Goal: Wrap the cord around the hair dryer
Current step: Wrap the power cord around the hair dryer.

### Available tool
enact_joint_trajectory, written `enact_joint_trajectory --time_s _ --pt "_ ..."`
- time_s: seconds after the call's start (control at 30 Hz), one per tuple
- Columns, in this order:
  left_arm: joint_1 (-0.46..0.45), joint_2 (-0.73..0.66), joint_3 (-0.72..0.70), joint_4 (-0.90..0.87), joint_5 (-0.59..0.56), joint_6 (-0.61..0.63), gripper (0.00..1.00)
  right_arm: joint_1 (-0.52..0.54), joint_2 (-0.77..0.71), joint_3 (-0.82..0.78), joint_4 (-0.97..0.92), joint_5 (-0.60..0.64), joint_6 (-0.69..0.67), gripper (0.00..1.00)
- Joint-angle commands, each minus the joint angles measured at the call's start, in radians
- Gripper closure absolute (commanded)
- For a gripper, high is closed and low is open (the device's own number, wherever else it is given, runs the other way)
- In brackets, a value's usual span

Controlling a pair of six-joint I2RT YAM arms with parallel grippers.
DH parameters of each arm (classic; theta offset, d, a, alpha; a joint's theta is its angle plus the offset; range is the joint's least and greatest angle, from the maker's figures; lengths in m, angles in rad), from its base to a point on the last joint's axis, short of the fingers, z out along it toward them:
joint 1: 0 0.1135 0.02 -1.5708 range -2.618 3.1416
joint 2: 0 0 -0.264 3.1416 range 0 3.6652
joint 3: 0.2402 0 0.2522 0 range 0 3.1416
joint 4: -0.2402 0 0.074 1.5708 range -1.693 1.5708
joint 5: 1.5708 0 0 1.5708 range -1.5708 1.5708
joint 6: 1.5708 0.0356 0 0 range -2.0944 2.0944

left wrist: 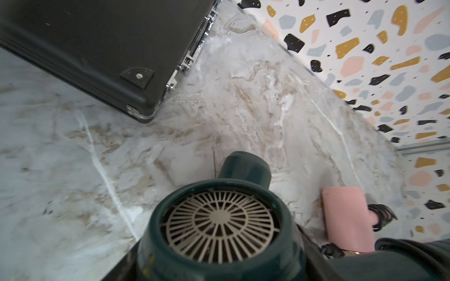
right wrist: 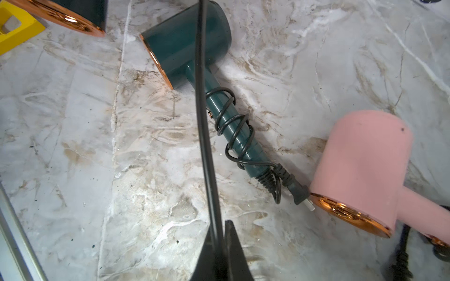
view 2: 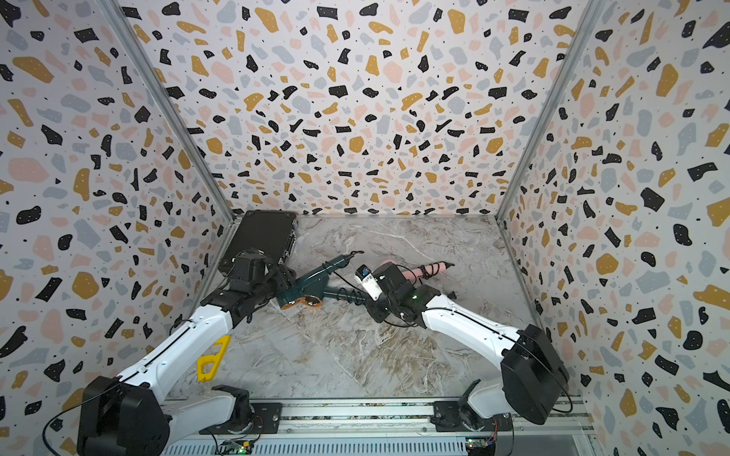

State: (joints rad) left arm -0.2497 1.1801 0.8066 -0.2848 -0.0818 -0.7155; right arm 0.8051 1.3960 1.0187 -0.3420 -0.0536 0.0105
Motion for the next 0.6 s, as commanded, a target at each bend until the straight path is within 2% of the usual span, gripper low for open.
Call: enact_joint_trajectory --time_s 0.0,0.1,0.23,0.37,0.47,0.57 --pt "-0.043 0.028 0.089 0.021 -0.237 0.069 1.0 0.022 -0.021 0.085 -0.116 0.058 -0.041 1.0" --pt "-0.097 0.062 0.132 -0.03 -0.305 0.149 1.0 0.047 -0.001 0.146 -0.152 0.063 -0.092 1.0" --pt "-0.146 0.097 0.184 -0.104 -0.32 0.274 1.0 0.057 0.019 0.23 -0.179 0.099 -0.19 1.0" --pt "-0.178 0.093 0.203 -0.16 -0.198 0.433 1.0 0.055 0.049 0.312 -0.201 0.161 -0.319 1.0" --pt "-0.205 0.081 0.223 -0.234 -0.119 0.533 1.0 0.055 0.071 0.374 -0.215 0.155 -0.389 1.0" --pt "-0.213 0.061 0.233 -0.286 0.051 0.629 1.0 0.051 0.102 0.431 -0.235 0.129 -0.451 1.0"
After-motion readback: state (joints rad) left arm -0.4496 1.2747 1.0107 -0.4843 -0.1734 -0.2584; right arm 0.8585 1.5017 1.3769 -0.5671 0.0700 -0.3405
